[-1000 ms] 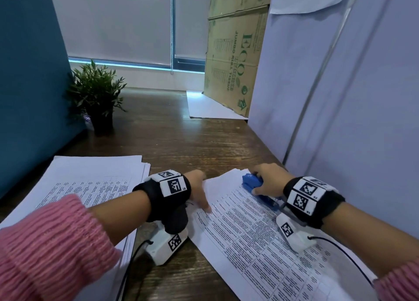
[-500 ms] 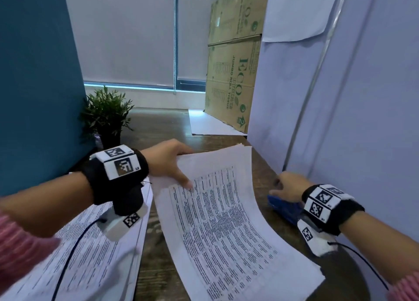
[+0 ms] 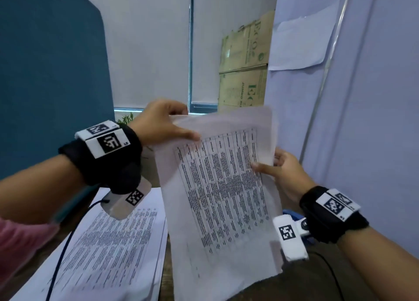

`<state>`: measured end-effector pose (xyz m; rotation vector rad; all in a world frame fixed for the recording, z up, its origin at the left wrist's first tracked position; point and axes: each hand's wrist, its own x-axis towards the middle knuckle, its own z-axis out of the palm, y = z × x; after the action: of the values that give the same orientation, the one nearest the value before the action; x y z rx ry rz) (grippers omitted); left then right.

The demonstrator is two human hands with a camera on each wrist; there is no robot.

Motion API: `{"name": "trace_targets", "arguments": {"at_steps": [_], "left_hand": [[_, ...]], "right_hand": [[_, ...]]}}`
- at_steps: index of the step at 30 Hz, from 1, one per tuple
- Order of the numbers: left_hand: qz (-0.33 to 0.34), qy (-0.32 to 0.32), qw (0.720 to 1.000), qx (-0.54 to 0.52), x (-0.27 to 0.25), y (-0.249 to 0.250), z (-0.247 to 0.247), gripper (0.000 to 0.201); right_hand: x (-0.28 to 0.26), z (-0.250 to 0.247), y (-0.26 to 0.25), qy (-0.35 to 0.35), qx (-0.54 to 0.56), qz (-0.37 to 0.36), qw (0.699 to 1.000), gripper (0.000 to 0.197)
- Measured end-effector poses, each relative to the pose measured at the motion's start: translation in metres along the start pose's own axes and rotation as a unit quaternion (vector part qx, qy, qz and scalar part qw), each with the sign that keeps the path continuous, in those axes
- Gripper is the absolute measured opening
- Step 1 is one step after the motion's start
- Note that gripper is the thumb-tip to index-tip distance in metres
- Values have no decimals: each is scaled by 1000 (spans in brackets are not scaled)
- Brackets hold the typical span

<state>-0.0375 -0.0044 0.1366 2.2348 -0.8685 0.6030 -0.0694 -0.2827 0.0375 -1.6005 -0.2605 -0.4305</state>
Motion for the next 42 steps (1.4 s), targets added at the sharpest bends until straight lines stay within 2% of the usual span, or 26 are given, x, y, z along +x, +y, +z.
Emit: {"name": "trace_targets", "arguments": {"at_steps": [2, 3, 5, 6, 7, 8, 10, 11, 13, 15, 17, 19, 21, 24, 28, 30, 32, 34, 36, 39, 42], "left_hand": [[1, 74, 994, -86, -3, -3, -5, 22], [-13, 89, 984, -156, -5, -6, -7, 22], [-58, 78, 947, -308, -14, -15, -5, 52], [-87, 70, 932, -344, -17, -21, -1, 67], [-109, 60, 927, -355, -22, -25, 4, 72], [-117, 50, 930, -344, -27, -29, 12, 65], [-122, 45, 943, -306, -32, -33, 27, 36], [-118, 50, 948, -292, -35, -34, 34, 30], [-111, 64, 949, -289, -39, -36, 47, 30], [-129, 73, 940, -309, -43, -39, 60, 37], [-139, 50, 940, -308, -50, -43, 76, 43], [-127, 20, 953, -273, -57, -46, 88, 38], [-111, 14, 962, -249, -58, -47, 93, 36], [-96, 19, 966, -241, -51, -42, 89, 42], [-89, 44, 961, -256, -37, -30, 77, 41], [-94, 60, 958, -263, -35, -28, 76, 40], [-114, 68, 952, -277, -38, -33, 80, 38], [-145, 75, 944, -288, -47, -40, 88, 35], [-163, 75, 940, -290, -54, -43, 97, 33], [-154, 75, 947, -272, -53, -39, 101, 28], [-146, 90, 950, -262, -46, -37, 102, 22]], "right_hand": [[1, 3, -5, 23, 38, -27, 999, 52], [2, 5, -9, 31, 52, -38, 997, 59], [3, 8, -21, 46, 70, -59, 995, 72], [4, 8, -27, 55, 75, -65, 994, 72], [4, 9, -34, 61, 78, -72, 992, 68], [5, 10, -39, 62, 78, -77, 992, 59], [8, 14, -46, 75, 75, -84, 991, 33], [9, 17, -47, 87, 65, -89, 990, 29], [13, 21, -39, 121, 7, -91, 988, 31], [14, 25, -26, 149, -74, -73, 983, 45], [10, 28, -11, 162, -107, -33, 980, 50], [3, 30, 1, 161, -122, -6, 979, 48], [1, 31, 3, 158, -122, 10, 980, 41], [6, 32, -10, 156, -119, -5, 981, 34], [16, 36, -34, 169, -159, -73, 970, 40], [16, 38, -39, 171, -153, -86, 969, 45], [11, 39, -30, 164, -164, -63, 971, 50], [3, 41, -13, 153, -201, -10, 968, 58], [-2, 41, 5, 146, -205, 20, 968, 49], [1, 41, 10, 159, -166, 39, 972, 30], [5, 45, 8, 180, -154, 42, 971, 39]]}}
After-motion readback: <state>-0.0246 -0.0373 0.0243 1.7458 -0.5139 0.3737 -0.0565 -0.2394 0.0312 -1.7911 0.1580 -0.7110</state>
